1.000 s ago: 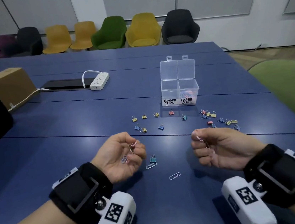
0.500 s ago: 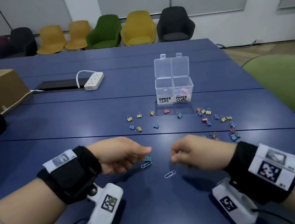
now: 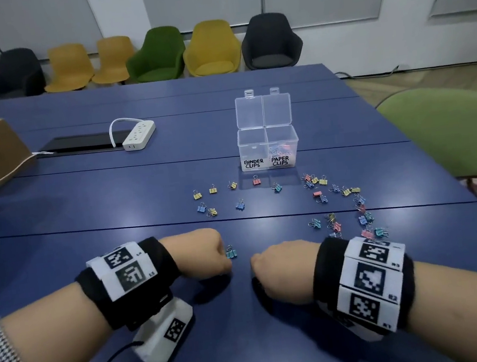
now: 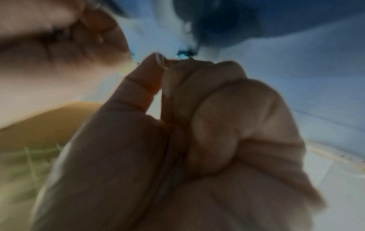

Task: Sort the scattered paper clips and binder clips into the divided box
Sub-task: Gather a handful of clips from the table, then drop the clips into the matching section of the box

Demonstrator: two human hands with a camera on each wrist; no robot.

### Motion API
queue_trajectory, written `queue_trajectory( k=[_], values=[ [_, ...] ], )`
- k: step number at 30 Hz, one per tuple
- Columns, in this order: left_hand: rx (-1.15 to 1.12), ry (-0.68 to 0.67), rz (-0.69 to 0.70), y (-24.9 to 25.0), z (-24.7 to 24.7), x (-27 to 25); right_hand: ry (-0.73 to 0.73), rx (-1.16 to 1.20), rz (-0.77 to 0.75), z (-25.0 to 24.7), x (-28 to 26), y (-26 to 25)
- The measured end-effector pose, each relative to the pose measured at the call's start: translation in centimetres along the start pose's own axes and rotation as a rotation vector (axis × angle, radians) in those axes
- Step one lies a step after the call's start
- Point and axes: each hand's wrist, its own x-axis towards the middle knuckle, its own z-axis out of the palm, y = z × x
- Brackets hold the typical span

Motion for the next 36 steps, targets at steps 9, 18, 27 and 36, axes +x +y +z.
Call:
queue_trajectory(
  k=[9,18,27,36],
  values=[
    [-1.705,-0.349,0.103,-0.5,-1.4,0.2,0.238,0.848,0.063,-0.8,-0.8,5.1],
    [-1.65,-0.357,-0.008,2.2,-2.4,3.0,0.334,2.047,0.253,-0.8,-0.6,12.4],
    [-0.875,-0.259,0.035,7.9,-9.2,9.9,0.203,1.275,0.315,-3.1,2.0,17.0],
    [-1.706,0.35,0.288,11.8,-15.5,17.2,1.163,1.212,0.357,-10.3,8.7,22.1]
  ],
)
